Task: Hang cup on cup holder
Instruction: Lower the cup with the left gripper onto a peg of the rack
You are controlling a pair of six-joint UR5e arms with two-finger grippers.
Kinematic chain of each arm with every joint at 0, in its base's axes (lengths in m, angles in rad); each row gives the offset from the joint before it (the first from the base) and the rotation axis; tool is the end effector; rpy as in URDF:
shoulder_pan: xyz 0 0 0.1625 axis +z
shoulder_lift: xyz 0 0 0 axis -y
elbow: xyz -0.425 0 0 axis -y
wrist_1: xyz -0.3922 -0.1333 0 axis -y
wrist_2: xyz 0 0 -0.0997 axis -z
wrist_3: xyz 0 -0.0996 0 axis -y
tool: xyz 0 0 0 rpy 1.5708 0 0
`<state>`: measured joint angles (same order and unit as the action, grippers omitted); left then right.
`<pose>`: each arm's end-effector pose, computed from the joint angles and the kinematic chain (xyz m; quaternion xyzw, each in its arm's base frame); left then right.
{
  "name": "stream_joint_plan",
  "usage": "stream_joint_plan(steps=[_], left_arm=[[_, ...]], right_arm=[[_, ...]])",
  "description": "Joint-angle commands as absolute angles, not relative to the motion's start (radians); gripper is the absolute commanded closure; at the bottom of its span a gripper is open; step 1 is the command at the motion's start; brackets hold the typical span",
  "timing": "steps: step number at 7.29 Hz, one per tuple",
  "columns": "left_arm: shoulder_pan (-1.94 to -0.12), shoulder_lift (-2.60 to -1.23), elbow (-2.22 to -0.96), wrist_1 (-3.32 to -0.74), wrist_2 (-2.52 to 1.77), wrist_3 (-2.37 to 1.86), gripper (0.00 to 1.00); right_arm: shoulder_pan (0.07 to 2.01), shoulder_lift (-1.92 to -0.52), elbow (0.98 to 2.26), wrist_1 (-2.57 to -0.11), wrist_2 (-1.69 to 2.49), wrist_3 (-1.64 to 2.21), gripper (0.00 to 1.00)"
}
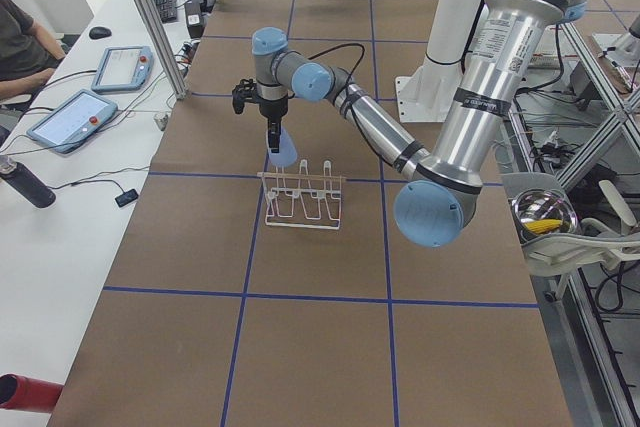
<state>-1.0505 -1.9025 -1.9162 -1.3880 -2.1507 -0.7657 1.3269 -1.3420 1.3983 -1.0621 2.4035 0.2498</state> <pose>0.2157 -0.5349 0.3446 0.0214 0.3624 -0.0443 0.9307 -0.0890 -0.6045 0.5576 0.1523 -0.4389 -0.1101 0.8786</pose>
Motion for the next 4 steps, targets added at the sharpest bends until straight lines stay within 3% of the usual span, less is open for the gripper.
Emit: stream_joint_plan(steps=[1,4], left_arm=[[-1.048,-1.91,-1.849,-1.46,-2.151,-0.767,1.0],[-1.011,-1.898,-1.816,-1.503,-2.146,-0.77,1.0]], right_arm=[[1.327,-1.344,1.399,-1.06,2.404,0.25,0.0],[1.325,-1.339,1.399,-1.06,2.404,0.258,0.0]])
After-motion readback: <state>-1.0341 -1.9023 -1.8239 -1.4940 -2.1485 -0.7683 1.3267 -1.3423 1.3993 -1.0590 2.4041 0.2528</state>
